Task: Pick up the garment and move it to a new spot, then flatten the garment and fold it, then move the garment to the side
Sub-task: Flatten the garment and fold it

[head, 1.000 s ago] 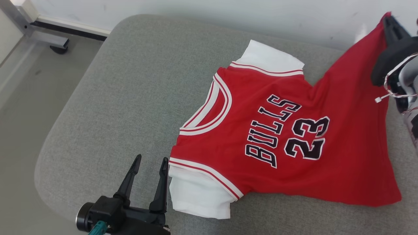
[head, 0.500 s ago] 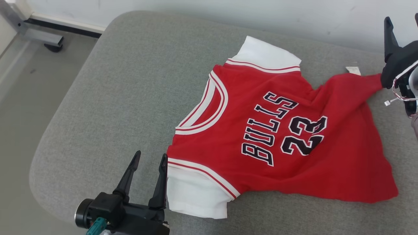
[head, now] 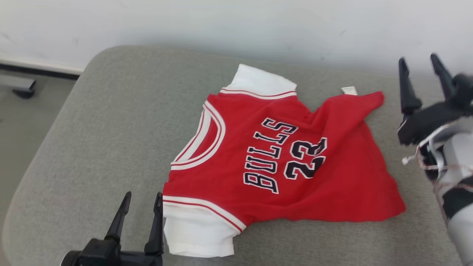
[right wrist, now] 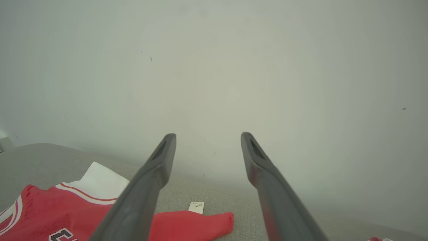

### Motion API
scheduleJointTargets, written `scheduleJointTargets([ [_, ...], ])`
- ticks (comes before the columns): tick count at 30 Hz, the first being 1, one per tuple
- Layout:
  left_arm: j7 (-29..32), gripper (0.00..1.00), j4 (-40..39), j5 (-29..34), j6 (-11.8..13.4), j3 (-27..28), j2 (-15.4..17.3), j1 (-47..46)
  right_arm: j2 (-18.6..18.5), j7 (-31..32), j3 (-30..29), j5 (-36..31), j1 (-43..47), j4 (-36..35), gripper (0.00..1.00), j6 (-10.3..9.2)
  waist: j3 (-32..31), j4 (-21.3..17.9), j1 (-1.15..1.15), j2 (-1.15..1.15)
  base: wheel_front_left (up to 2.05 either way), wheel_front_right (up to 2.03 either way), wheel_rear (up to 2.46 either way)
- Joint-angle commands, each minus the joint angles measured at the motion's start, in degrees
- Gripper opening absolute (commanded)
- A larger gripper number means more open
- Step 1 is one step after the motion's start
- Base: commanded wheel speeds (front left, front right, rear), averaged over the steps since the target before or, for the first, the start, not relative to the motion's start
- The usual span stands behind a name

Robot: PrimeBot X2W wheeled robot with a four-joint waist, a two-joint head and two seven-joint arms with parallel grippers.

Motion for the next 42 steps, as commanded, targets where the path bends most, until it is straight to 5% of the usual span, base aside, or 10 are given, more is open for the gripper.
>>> scheduleJointTargets([
  [1,-0.2,1.00,-0.3,0.6,-0.3,0.7,0.4,1.4,0.4,-0.2,-0.8,0.2,3.9,-3.2,1.00,-0.16,-3.3,-3.6,0.01,0.00,0.00,0.00,0.00],
  [19,-0.2,1.00,-0.7,1.6,-0.3,2.8,2.0,5.0,6.3,0.2,-8.9,-0.5,35.6,-29.1,1.00,-0.16,-6.2,-10.4,0.01,0.00,0.00,0.00,0.00],
  [31,-0.2,1.00,-0.9,1.8,-0.3,5.2,2.8,6.1,14.3,2.6,-13.1,-3.9,52.5,-42.0,1.00,-0.16,-8.5,-11.0,0.01,0.00,0.00,0.00,0.00],
  [42,-0.2,1.00,-1.5,2.5,-0.3,6.0,3.2,9.1,17.5,4.3,-14.0,-4.4,59.5,-47.9,1.00,-0.16,-9.7,-9.9,0.01,0.00,0.00,0.00,0.00],
])
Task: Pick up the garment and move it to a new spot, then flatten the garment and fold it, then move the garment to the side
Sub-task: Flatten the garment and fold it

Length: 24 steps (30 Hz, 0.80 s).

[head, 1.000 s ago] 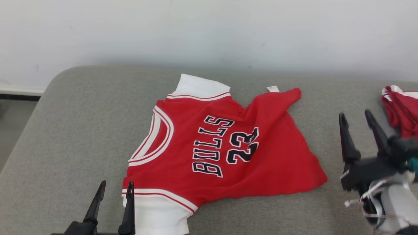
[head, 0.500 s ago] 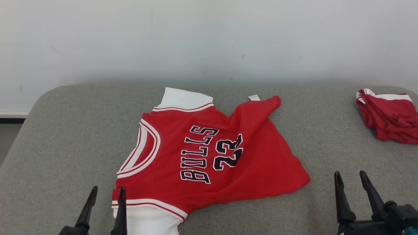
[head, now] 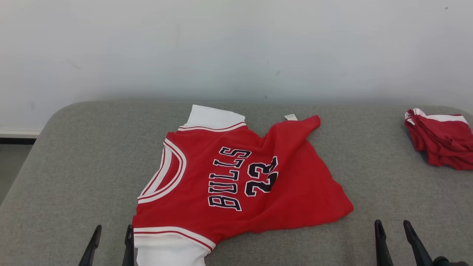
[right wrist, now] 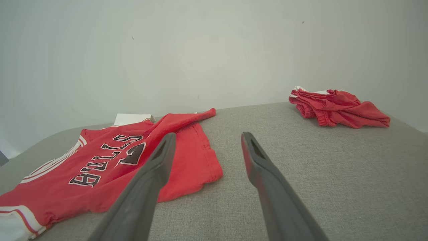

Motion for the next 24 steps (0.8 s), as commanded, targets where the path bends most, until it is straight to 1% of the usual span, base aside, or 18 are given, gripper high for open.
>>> scheduleJointTargets([
  [1,-0.2,1.00,-0.2,0.6,0.1,0.0,-0.1,0.9,0.3,0.0,-0.1,-0.3,0.8,-0.3,1.00,-0.16,-0.2,0.3,0.00,0.00,0.00,0.00,0.00],
  [15,-0.2,1.00,1.1,0.5,0.1,-0.6,-0.2,0.8,0.4,1.5,1.4,-2.4,1.2,-0.8,1.00,-0.16,-0.2,1.8,0.00,0.00,0.00,0.00,0.00],
  [24,-0.2,1.00,2.9,-0.3,0.1,-0.8,-0.3,0.8,0.6,1.4,1.0,-1.9,1.2,-0.3,1.00,-0.16,-0.4,2.1,0.00,0.00,0.00,0.00,0.00],
])
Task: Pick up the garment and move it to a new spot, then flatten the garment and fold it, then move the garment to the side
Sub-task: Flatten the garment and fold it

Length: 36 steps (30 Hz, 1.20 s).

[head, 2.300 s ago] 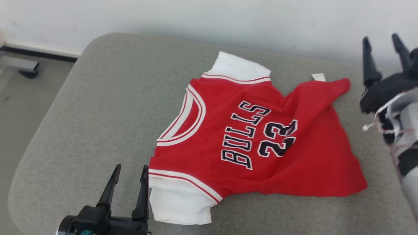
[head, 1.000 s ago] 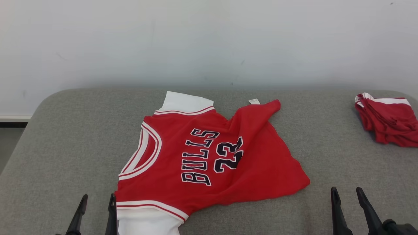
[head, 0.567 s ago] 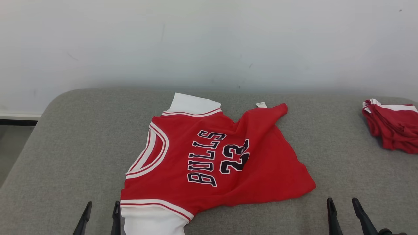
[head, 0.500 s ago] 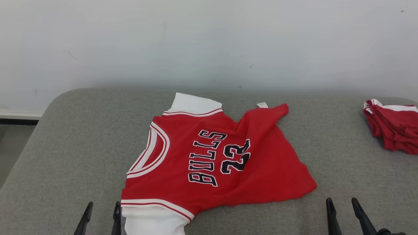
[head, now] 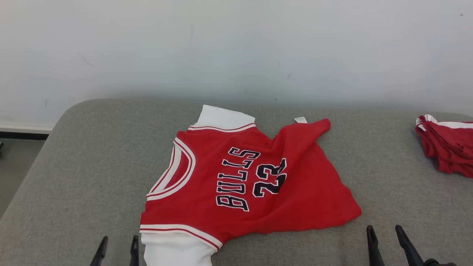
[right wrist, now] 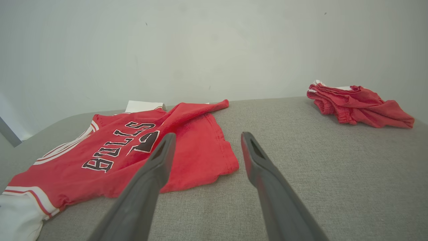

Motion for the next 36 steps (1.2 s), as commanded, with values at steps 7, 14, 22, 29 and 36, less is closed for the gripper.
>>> scheduleJointTargets([
  [7,-0.1,1.00,6.0,-2.4,0.1,-3.5,0.8,-1.4,-2.1,-0.9,-0.1,1.0,-2.4,4.7,1.00,-0.16,0.5,0.4,0.00,0.00,0.00,0.00,0.00],
  [14,-0.1,1.00,13.2,-4.1,0.1,-6.1,1.2,-3.6,-5.8,-0.8,1.6,0.9,-8.4,13.0,1.00,-0.16,1.8,0.2,0.00,0.00,0.00,0.00,0.00],
  [22,-0.2,1.00,19.3,-6.6,0.1,-8.6,1.2,-7.8,-7.4,-1.4,3.2,1.0,-17.2,23.7,1.00,-0.16,4.8,0.7,0.00,0.00,0.00,0.00,0.00],
  [29,-0.2,1.00,25.3,-8.3,0.1,-9.5,1.1,-10.8,-7.1,-2.9,4.3,1.0,-24.8,34.3,1.00,-0.16,6.4,0.7,0.00,0.00,0.00,0.00,0.00],
  [36,-0.2,1.00,27.6,-9.9,0.1,-11.0,0.8,-12.0,-6.2,-3.7,4.5,0.5,-29.6,42.8,1.00,-0.16,7.0,0.9,0.00,0.00,0.00,0.00,0.00],
])
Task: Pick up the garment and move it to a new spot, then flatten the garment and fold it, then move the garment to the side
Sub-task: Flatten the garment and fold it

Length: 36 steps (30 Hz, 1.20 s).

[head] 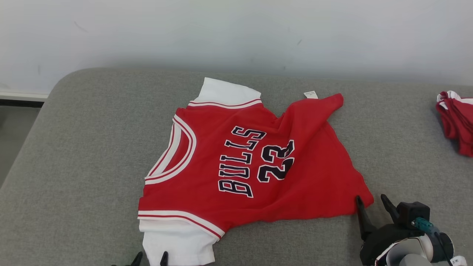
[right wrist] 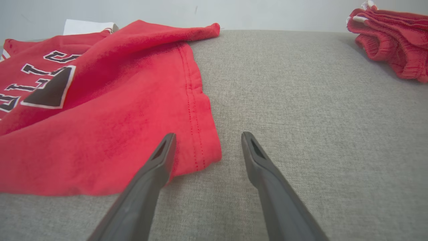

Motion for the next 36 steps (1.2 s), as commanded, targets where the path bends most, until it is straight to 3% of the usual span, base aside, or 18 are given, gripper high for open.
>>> scheduleJointTargets([
  [1,-0.2,1.00,0.3,-0.6,0.1,-0.1,0.1,-0.5,0.2,-0.3,0.1,-0.1,-0.7,0.9,1.00,-0.16,0.1,0.1,-0.01,-0.01,0.00,0.00,0.00],
  [12,-0.2,1.00,3.9,-4.0,0.1,-4.0,-0.9,-4.2,1.8,-1.1,0.8,0.2,-6.4,12.6,1.00,-0.16,2.1,1.4,-0.01,-0.01,0.00,0.00,0.00],
  [13,-0.1,1.00,4.4,-4.6,0.1,-4.6,-1.1,-4.5,2.3,-1.1,1.1,1.0,-6.4,13.1,0.69,-0.16,2.2,1.5,-0.01,-0.01,0.00,0.00,0.00],
  [14,-0.1,0.94,5.1,-5.3,0.1,-5.2,-1.3,-4.7,2.6,-1.3,1.5,1.4,-6.6,13.5,0.44,-0.13,2.2,1.5,-0.01,-0.01,0.00,0.00,0.00],
  [15,-0.1,0.36,5.7,-5.8,0.1,-6.0,-1.5,-4.9,2.7,-1.3,2.0,1.7,-6.5,13.9,0.00,-0.03,2.2,1.6,-0.01,-0.01,0.00,0.00,0.00],
  [16,-0.1,0.06,6.4,-6.2,0.1,-6.9,-1.6,-5.1,2.6,-1.3,2.3,2.2,-6.3,14.3,0.00,-0.03,2.1,1.6,-0.01,-0.01,0.00,0.00,0.00],
  [17,0.0,0.00,6.7,-6.7,0.1,-7.5,-1.6,-5.4,2.5,-1.5,2.5,2.7,-6.1,14.2,0.00,-0.04,1.8,1.7,-0.01,-0.01,0.00,0.00,0.00],
  [22,-0.1,0.00,4.9,-8.2,0.1,-8.1,-0.8,-4.8,1.7,-2.3,3.6,5.5,-4.3,11.2,0.00,-0.08,0.3,1.6,-0.01,-0.01,0.00,0.00,0.00],
  [27,-0.2,0.00,-3.0,-7.7,0.1,-5.4,0.6,-3.0,0.1,-2.6,5.4,8.6,-2.6,4.8,0.00,-0.08,-0.9,0.7,-0.01,-0.01,0.00,0.00,0.00],
  [31,-0.2,0.00,-12.1,-5.5,0.1,-3.8,3.9,-4.7,-1.8,-2.2,7.2,11.7,-4.7,-1.9,0.00,-0.08,-0.9,-0.1,-0.01,-0.01,0.00,0.00,0.00],
  [36,2.4,0.00,-18.1,-3.8,0.1,-6.4,10.5,-13.6,-3.2,1.0,7.9,13.7,-11.6,-6.7,0.00,-0.08,1.3,-0.9,-0.01,-0.01,0.00,0.00,0.00],
])
